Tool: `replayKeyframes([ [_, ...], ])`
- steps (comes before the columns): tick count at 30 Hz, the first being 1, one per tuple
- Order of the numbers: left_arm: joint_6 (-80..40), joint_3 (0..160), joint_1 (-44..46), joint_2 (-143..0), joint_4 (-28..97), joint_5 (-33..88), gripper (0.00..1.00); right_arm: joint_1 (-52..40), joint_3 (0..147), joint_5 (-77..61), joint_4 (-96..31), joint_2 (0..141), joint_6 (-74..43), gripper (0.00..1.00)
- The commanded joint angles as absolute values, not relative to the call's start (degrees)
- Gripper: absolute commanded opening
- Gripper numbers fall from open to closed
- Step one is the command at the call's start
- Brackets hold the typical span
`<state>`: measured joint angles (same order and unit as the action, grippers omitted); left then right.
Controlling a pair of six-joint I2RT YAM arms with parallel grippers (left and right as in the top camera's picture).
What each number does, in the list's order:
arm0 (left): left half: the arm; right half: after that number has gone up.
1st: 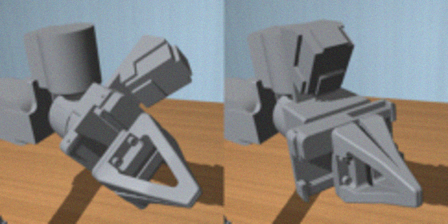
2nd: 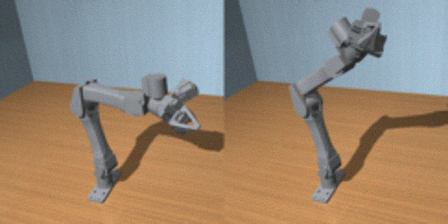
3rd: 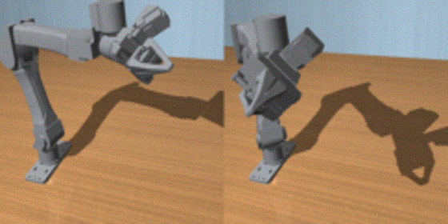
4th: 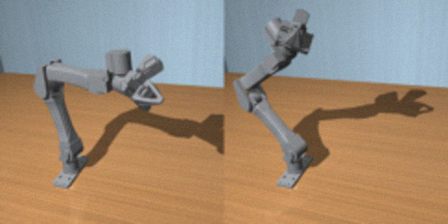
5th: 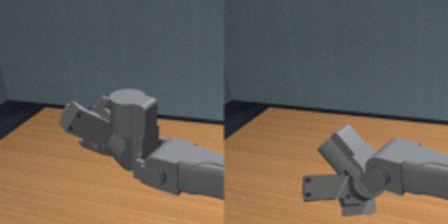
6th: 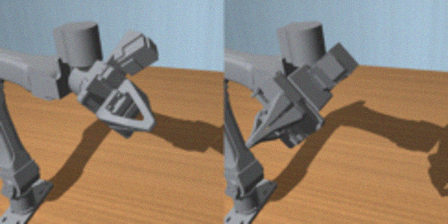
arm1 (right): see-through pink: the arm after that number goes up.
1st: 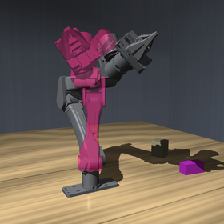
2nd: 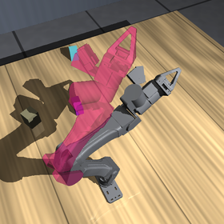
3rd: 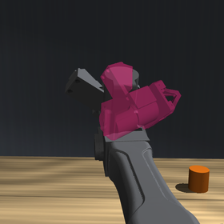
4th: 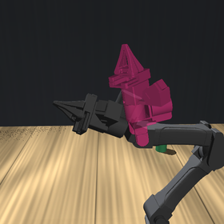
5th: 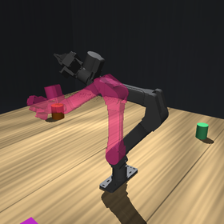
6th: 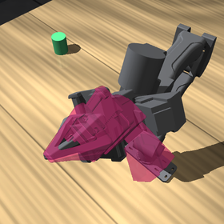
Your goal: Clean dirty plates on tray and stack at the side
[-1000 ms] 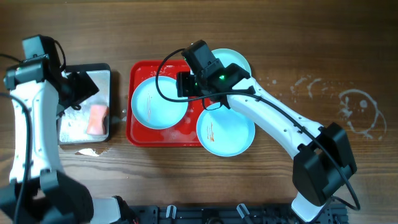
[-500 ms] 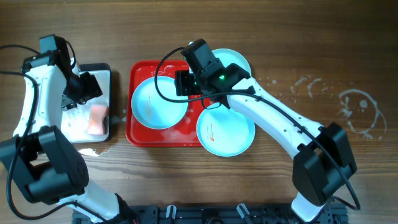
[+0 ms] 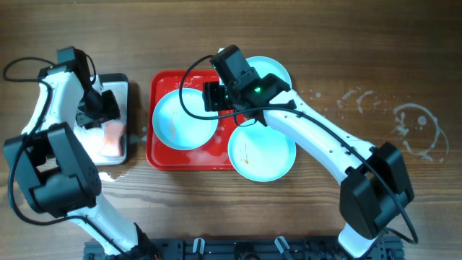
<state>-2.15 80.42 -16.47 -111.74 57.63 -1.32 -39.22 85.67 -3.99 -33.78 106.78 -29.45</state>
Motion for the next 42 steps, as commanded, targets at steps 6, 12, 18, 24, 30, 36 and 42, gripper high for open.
replayKeyframes([
  [6,-1.93,76.14,-16.27,-112.86,54.35,0.62,0.4,-39.16,86.52,-3.44,-33.63,107.48,-28.49,0.64],
  [12,-2.2,76.25,-16.32,-112.79,54.17,0.6,0.09,-39.16,86.52,-3.44,-33.5,107.48,-28.47,0.64],
  [18,-3.55,80.82,-16.32,-111.87,57.17,-1.91,0.04,-39.33,86.52,-3.44,-33.5,107.48,-28.45,0.64],
  [24,-17.37,88.55,-16.29,-108.2,61.52,-17.87,0.04,-39.31,86.52,-3.44,-33.52,107.48,-27.57,0.64],
  [30,-33.26,88.95,-16.23,-104.12,62.24,-32.12,0.04,-39.31,86.52,-3.42,-33.67,107.48,-26.94,0.64],
  [36,-51.59,88.92,-14.55,-104.07,68.34,-36.58,0.04,-39.31,86.52,-2.57,-33.65,107.48,-26.98,0.65],
  [42,-51.88,88.88,-10.94,-104.07,66.89,-34.92,0.15,-39.31,86.52,-2.17,-34.35,107.48,-26.92,0.7],
])
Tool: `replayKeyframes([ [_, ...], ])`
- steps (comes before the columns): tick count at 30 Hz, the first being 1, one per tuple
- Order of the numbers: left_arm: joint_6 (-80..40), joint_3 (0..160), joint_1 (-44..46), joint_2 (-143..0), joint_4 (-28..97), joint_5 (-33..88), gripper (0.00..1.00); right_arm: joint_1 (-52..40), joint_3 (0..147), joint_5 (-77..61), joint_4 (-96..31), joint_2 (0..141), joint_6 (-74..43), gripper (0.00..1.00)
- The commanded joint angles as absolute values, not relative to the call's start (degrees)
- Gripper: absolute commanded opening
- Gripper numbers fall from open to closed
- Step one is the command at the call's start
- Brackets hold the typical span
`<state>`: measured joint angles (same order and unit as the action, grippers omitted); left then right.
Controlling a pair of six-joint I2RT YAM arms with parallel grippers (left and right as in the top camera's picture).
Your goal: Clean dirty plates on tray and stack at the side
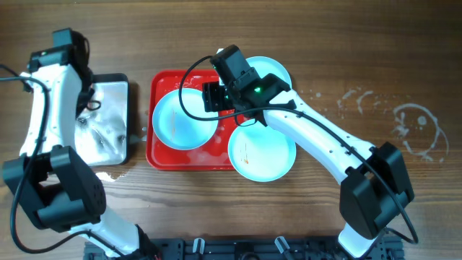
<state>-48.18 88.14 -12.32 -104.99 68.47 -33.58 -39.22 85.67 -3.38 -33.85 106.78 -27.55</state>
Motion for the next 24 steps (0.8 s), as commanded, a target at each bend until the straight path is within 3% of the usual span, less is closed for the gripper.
replayKeyframes([
  [1,-51.86,88.88,-10.85,-104.07,65.95,-34.33,0.3,-39.31,86.52,-2.17,-34.52,107.48,-26.87,0.71],
  [3,-51.48,88.86,-10.87,-104.16,63.9,-33.23,0.5,-39.31,86.52,-2.17,-34.54,107.48,-26.87,0.73],
  [4,-49.63,88.82,-10.87,-104.22,62.41,-32.6,0.52,-39.31,86.52,-2.17,-34.54,107.48,-26.89,0.73],
  [6,-40.27,88.68,-10.87,-104.42,56.93,-29.21,0.67,-39.31,86.52,-2.17,-34.5,107.48,-26.96,0.75],
  [7,-32.32,88.47,-10.87,-104.66,52.77,-25.32,0.83,-39.31,86.52,-2.17,-34.5,107.48,-26.96,0.76],
  [8,-25.36,88.29,-10.92,-104.81,49.78,-21.5,0.92,-39.31,86.52,-2.17,-34.52,107.48,-26.96,0.77],
  [9,-17.87,88.14,-11.07,-105.25,46.98,-17.06,0.94,-39.31,86.52,-2.17,-34.52,107.48,-26.94,0.78],
  [12,-8.84,88.14,-12.25,-106.89,43.31,-12.64,0.95,-39.31,86.52,-2.17,-34.52,107.48,-26.92,0.78],
  [16,-5.67,88.12,-14.79,-108.84,42.92,-11.81,0.94,-39.38,86.52,-2.17,-34.52,107.48,-26.94,0.78],
  [19,-2.55,88.07,-17.91,-110.28,43.35,-6.81,0.89,-39.38,86.52,-2.17,-34.52,107.48,-26.92,0.78],
  [22,1.91,88.07,-20.53,-111.59,43.4,0.56,0.92,-39.38,86.52,-2.17,-34.54,107.48,-26.94,0.78],
  [24,2.76,88.07,-21.87,-113.38,43.48,1.89,0.86,-39.38,86.52,-2.17,-34.48,107.48,-26.92,0.78],
])
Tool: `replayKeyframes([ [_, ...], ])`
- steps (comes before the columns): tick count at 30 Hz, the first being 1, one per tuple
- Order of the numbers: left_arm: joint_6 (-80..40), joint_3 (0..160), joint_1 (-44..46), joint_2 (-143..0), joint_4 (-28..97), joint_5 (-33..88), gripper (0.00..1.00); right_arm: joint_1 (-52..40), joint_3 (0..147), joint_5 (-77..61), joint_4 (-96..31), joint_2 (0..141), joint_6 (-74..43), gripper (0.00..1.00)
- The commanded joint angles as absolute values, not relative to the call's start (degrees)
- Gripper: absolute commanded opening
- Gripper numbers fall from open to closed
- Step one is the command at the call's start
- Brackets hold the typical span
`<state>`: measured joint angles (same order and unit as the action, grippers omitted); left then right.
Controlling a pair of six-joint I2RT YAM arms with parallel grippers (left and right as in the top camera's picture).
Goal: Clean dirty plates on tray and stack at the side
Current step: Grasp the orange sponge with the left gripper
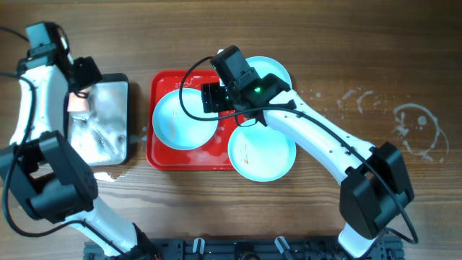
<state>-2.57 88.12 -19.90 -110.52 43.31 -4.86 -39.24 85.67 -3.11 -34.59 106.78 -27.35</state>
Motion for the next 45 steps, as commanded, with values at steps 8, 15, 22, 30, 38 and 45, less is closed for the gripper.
replayKeyframes([
  [8,0.82,88.07,-23.4,-117.75,42.83,1.37,0.75,-39.38,86.52,-2.15,-34.5,107.48,-26.92,0.78],
  [15,-1.48,88.07,-23.4,-118.1,41.08,-3.14,0.33,-39.38,86.52,-2.15,-34.46,107.48,-26.94,0.78],
  [22,-2.28,87.94,-22.98,-120.81,42.92,-3.95,0.29,-39.38,86.52,-2.15,-34.28,107.48,-26.92,0.78],
  [30,-3.7,87.94,-23.0,-122.5,42.83,-3.92,0.13,-39.38,86.52,-2.17,-34.59,107.48,-26.94,0.78],
  [38,-4.99,88.01,-22.74,-122.3,44.01,-1.76,0.04,-39.38,86.52,-2.2,-34.76,107.48,-26.96,0.78],
  [45,-6.96,88.53,-22.61,-116.77,55.83,6.44,0.04,-39.38,86.52,-3.53,-34.79,107.48,-27.03,0.78],
])
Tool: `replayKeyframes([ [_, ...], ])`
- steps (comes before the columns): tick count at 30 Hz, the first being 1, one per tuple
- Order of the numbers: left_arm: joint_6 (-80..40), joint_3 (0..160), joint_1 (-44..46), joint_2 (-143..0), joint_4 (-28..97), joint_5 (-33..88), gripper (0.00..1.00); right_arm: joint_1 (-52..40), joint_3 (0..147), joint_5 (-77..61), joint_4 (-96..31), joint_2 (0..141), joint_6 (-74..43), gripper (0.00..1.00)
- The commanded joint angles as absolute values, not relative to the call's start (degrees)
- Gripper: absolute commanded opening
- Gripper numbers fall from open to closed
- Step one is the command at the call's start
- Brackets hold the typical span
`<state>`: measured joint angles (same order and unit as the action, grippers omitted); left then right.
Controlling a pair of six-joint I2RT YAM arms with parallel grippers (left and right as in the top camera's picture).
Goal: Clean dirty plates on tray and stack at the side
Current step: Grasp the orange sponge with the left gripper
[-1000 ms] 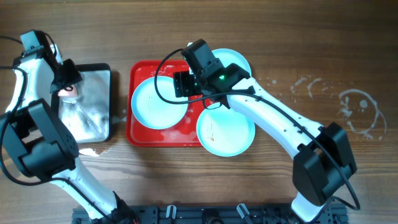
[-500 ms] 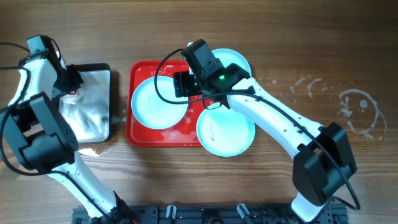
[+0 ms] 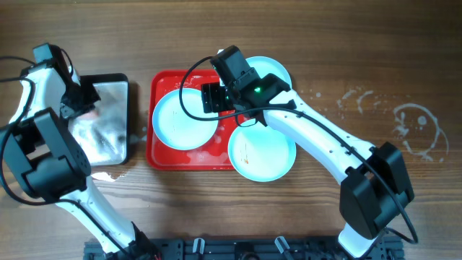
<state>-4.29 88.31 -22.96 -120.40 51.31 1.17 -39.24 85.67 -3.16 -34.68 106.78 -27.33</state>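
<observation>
A light-blue plate (image 3: 180,123) lies in the red tray (image 3: 160,155). My right gripper (image 3: 214,97) sits over its far right rim and looks shut on it. A second plate (image 3: 278,71) lies at the tray's far right corner. A third plate (image 3: 263,155), carrying a thin brown streak, overlaps the tray's front right edge. My left gripper (image 3: 81,100) hangs over the left edge of the black wash basin (image 3: 108,141), shut on a pink sponge (image 3: 89,112), of which only a sliver shows.
The basin holds foamy water. Wet smears mark the wood at the far right (image 3: 415,126). The black rail of the arm mounts (image 3: 238,249) runs along the table's front edge.
My left wrist has turned and shifted slightly right over the basin's left edge, and less of the sponge shows under it. The right arm and the plates have not moved.
My left gripper was first down on the pink sponge inside the basin. Then it was at the basin's far left and the sponge did not show. Then it held the sponge at the basin's left rim, where it still is. The right gripper stayed on the plate's rim throughout.
</observation>
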Motion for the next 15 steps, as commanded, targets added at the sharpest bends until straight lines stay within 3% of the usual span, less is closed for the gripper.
replayKeyframes([
  [1,-7.09,88.53,-22.61,-116.31,58.74,8.27,0.04,-39.38,86.52,-3.53,-34.79,107.48,-27.03,0.78],
  [4,-7.07,88.29,-22.61,-116.36,62.57,9.15,0.04,-39.38,86.52,-3.53,-34.76,107.48,-27.03,0.78],
  [5,-6.87,88.18,-22.61,-116.36,62.13,9.15,0.13,-39.38,86.52,-3.53,-34.79,107.48,-27.0,0.78],
  [6,-6.87,88.18,-22.61,-116.36,61.3,9.17,0.28,-39.38,86.52,-3.53,-34.79,107.48,-26.98,0.78],
  [8,-6.87,88.18,-22.52,-116.36,59.51,9.19,0.39,-39.38,86.52,-3.53,-34.79,107.48,-27.0,0.79],
  [11,-6.22,88.18,-21.12,-116.36,57.45,8.71,0.45,-39.38,86.52,-3.53,-34.79,107.48,-27.0,0.78],
  [15,-6.26,88.07,-16.36,-116.42,54.72,1.43,0.47,-39.38,86.52,-3.53,-34.83,107.48,-27.0,0.79],
])
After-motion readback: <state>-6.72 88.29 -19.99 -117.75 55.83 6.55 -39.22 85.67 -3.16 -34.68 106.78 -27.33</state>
